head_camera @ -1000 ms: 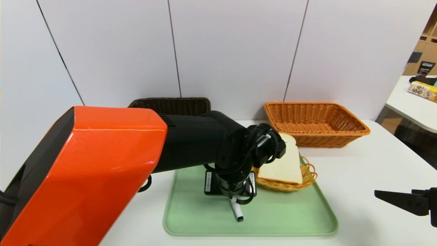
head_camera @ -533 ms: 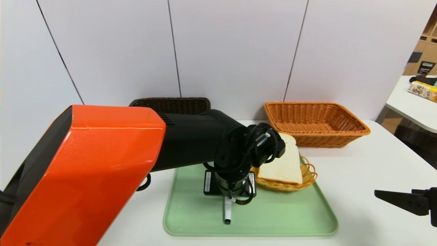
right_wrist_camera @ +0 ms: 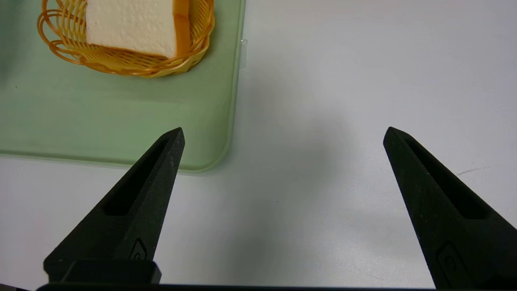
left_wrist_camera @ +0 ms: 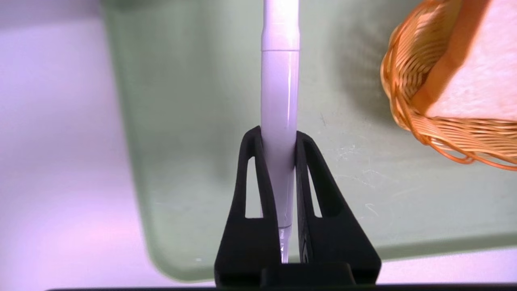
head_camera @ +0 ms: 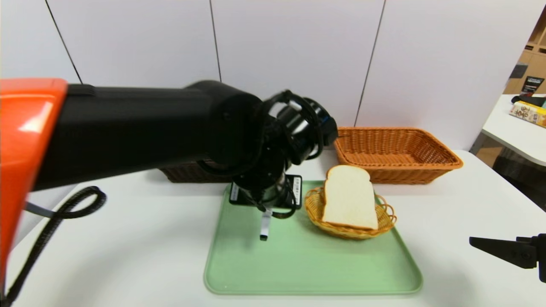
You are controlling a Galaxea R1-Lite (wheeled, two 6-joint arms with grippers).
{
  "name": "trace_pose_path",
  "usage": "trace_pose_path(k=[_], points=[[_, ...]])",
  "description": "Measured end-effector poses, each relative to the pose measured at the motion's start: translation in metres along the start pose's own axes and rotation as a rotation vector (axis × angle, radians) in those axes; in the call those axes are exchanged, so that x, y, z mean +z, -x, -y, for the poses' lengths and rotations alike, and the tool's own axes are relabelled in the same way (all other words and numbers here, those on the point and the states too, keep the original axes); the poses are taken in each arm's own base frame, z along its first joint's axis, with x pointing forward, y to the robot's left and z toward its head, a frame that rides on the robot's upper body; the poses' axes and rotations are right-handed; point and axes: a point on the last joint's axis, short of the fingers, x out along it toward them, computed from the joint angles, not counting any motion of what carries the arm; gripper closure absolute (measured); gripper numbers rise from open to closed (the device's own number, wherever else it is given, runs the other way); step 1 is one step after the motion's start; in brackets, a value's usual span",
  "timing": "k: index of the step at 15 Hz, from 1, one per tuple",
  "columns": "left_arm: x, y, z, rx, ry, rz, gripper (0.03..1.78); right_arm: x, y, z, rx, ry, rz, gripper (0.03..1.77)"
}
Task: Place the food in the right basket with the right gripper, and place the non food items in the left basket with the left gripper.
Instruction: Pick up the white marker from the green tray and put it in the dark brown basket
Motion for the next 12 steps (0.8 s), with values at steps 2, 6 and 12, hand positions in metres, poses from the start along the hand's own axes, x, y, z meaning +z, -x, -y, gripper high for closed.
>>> trace_pose_path(k=[2,6,12], points=[[0.025,0.026,-0.031,-0.005,-0.072,0.086,1.63,0.000,0.000,0.000,0.001,0.000,0.000,0.10],[0.063,0.048,-0.096,-0.045,-0.294,0.186,1.63,-0.002,0.000,0.000,0.001,-0.001,-0.005,0.10],[0.095,0.039,-0.141,-0.116,-0.667,0.341,1.63,-0.004,-0.001,0.000,0.000,-0.002,-0.011,0.10]])
